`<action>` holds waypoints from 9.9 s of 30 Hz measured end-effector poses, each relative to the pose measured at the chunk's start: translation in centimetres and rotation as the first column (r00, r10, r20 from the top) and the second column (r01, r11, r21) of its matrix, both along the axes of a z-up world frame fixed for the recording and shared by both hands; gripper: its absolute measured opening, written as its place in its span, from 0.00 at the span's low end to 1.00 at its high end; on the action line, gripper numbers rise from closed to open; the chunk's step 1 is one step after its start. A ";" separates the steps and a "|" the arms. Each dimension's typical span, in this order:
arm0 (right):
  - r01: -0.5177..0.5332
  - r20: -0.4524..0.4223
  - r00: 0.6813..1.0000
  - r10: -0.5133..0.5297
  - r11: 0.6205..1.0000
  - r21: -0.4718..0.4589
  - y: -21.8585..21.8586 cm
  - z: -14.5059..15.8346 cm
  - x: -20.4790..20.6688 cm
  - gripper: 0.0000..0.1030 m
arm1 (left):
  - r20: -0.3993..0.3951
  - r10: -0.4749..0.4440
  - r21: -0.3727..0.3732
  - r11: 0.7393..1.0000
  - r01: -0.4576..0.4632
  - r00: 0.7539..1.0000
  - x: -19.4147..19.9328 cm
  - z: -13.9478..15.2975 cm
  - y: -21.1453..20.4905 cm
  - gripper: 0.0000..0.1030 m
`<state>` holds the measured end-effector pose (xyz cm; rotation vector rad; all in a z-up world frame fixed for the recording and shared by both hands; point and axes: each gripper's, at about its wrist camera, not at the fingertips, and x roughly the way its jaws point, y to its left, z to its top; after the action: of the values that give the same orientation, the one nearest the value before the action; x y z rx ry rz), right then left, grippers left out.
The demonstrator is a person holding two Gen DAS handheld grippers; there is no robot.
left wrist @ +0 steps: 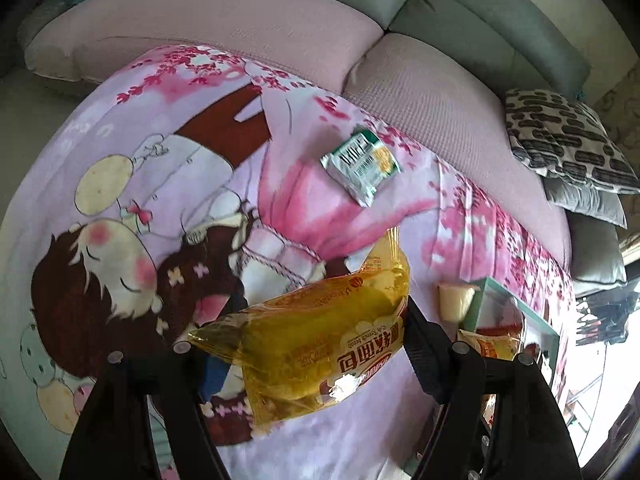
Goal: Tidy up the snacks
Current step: 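Carry the yellow bread bag and roll pack over the tray with both grippers, then open both grippers to drop the bread bag and roll pack in the tray, then move both grippers to the green-white cracker pack and jelly cup, then grasp the green-white cracker pack with the left gripper while the right grasps the jelly cup, then carry the cracker pack and jelly cup over the tray with both grippers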
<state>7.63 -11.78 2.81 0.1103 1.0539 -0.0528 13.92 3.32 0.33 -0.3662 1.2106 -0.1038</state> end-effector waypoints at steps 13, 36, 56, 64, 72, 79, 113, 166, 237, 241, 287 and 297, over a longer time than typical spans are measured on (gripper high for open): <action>0.081 0.046 0.995 -0.083 0.996 0.037 -3.2 1.1 -2.6 0.40 | 0.061 -0.109 -0.029 0.993 0.111 0.992 -1.8 2.1 -4.2 0.74; 0.500 0.059 0.862 -0.503 0.864 0.065 -19.2 2.1 -9.5 0.40 | -0.004 -0.323 0.008 0.946 0.323 0.946 -4.9 -0.2 -13.0 0.74; 0.507 0.026 0.859 -0.511 0.858 0.086 -20.1 0.7 -9.8 0.40 | -0.006 -0.456 -0.075 0.888 0.454 0.890 -6.9 -0.8 -17.2 0.74; 0.487 0.007 0.872 -0.489 0.869 0.085 -19.7 0.1 -9.3 0.40 | -0.043 -0.446 -0.175 0.884 0.433 0.894 -6.1 -2.3 -17.2 0.74; 0.480 0.004 0.876 -0.482 0.873 0.086 -19.6 0.0 -9.2 0.42 | -0.049 -0.437 -0.171 0.890 0.423 0.898 -6.2 -2.6 -17.2 0.76; 0.483 0.007 0.874 -0.486 0.871 0.083 -19.7 0.2 -9.3 0.49 | -0.073 -0.436 -0.192 0.889 0.417 0.897 -6.2 -2.5 -17.1 0.83; 0.426 0.029 0.903 -0.428 0.903 0.056 -18.5 0.4 -8.8 0.76 | 0.068 -0.296 0.056 0.954 0.293 0.953 -4.7 1.4 -12.6 0.86; 0.096 0.023 0.995 -0.095 0.993 -0.064 -5.8 1.4 3.1 0.94 | 0.055 -0.123 0.403 0.911 0.091 0.991 3.9 0.5 -0.2 0.86; -0.178 -0.269 0.953 0.137 0.975 -0.136 -2.8 -5.9 16.8 0.49 | -0.077 -0.362 0.289 0.884 0.368 0.929 15.6 -5.8 -6.4 0.49; -0.175 -0.251 0.958 0.140 0.977 -0.123 -2.8 -5.1 15.8 0.49 | -0.061 -0.318 0.290 0.901 0.321 0.946 14.9 -4.8 -5.4 0.49; 0.432 0.076 0.900 -0.429 0.901 -0.030 -19.9 4.8 -14.3 0.49 | 0.105 -0.509 0.176 0.855 0.487 0.855 -11.1 3.9 -15.2 0.49; 0.456 0.003 0.890 -0.456 0.890 -0.014 -21.5 1.5 -15.2 0.49 | 0.022 -0.559 0.196 0.816 0.544 0.829 -12.0 0.9 -18.1 0.49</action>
<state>-7.56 -33.26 4.36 0.3452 1.0096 -0.4887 1.97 -14.74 1.26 0.1638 1.2066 -0.5056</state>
